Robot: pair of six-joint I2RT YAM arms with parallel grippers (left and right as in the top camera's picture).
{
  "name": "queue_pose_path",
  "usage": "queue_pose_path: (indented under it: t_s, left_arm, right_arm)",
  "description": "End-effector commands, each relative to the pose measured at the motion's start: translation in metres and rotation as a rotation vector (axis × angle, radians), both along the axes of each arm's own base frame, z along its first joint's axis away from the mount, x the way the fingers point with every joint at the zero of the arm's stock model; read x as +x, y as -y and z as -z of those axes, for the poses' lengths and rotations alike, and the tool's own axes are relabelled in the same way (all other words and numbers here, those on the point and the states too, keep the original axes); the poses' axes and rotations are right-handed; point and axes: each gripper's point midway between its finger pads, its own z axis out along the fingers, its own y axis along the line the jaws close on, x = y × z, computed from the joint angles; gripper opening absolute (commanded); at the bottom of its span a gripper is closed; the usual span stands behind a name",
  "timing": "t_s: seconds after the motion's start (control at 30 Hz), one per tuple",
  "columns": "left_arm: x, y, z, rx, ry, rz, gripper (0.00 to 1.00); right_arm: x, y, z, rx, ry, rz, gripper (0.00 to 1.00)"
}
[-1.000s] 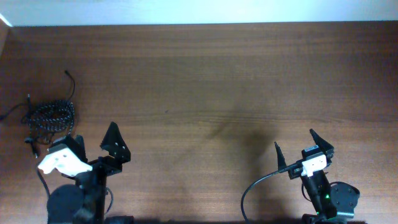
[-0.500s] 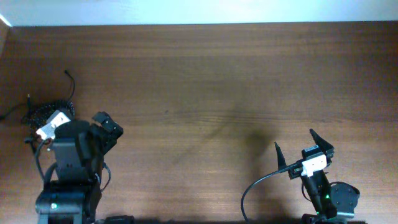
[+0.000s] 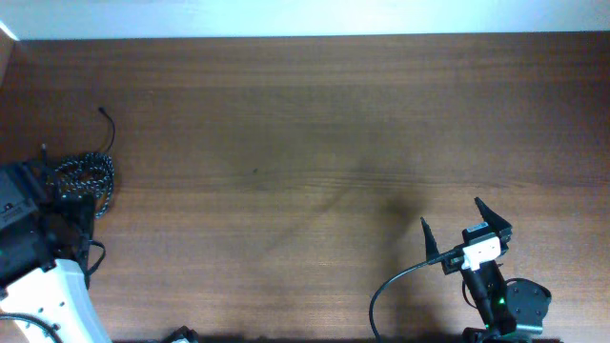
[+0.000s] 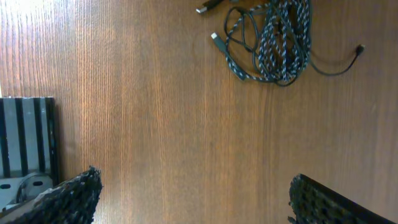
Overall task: Untangle cables
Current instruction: 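Move the left gripper left and down toward the braided cable bundle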
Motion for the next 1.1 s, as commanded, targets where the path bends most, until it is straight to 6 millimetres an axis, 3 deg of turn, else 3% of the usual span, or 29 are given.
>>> queue_pose_path:
  t_s: [0.0, 0.17, 0.27, 0.4, 0.47, 0.5, 0.63, 0.8, 0.9, 0.97, 1.07]
  left_arm:
    - [0.008, -0.006, -0.010, 0.015, 0.050, -0.006, 0.99]
    - [0.005, -0.006, -0.007, 0.011, 0.025, -0.007, 0.99]
    - [0.022, -0.017, -0.006, 0.043, 0.026, 0.055, 0.86]
    - [0.031, -0.046, 0.005, -0.050, -0.063, 0.016, 0.83]
    - [0.033, -0.060, 0.010, -0.121, -0.033, -0.015, 0.70]
    - [0.031, -0.069, 0.020, -0.154, -0.034, -0.047, 0.68]
    - [0.042, -0.090, 0.050, -0.191, -0.071, -0.068, 0.80]
    - [0.044, -0.106, 0.079, -0.196, -0.148, -0.087, 0.78]
    - [0.056, -0.119, 0.095, -0.188, -0.138, -0.086, 0.77]
    - [0.062, -0.123, 0.101, -0.193, -0.130, -0.083, 0.68]
    - [0.073, -0.128, 0.104, -0.183, -0.092, -0.073, 0.66]
  right_arm:
    - [0.000, -0.001, 0.002, 0.004, -0.004, -0.002, 0.99]
    - [0.000, -0.001, 0.002, 0.004, -0.004, -0.002, 0.99]
    - [0.000, -0.001, 0.002, 0.004, -0.004, -0.002, 0.99]
    - [0.000, -0.001, 0.002, 0.004, -0.004, -0.002, 0.99]
    - [0.000, -0.001, 0.002, 0.004, -0.004, -0.002, 0.99]
    - [0.000, -0.001, 0.002, 0.004, -0.004, -0.002, 0.99]
    - [0.000, -0.001, 0.002, 0.004, -0.004, -0.002, 0.99]
    - [0.000, -0.001, 0.002, 0.004, -0.004, -0.002, 0.99]
    - [0.000, -0.001, 0.002, 0.004, -0.004, -0.002, 0.99]
    - [0.000, -0.001, 0.002, 0.004, -0.004, -0.002, 0.99]
    - [0.000, -0.001, 0.002, 0.004, -0.003, -0.002, 0.99]
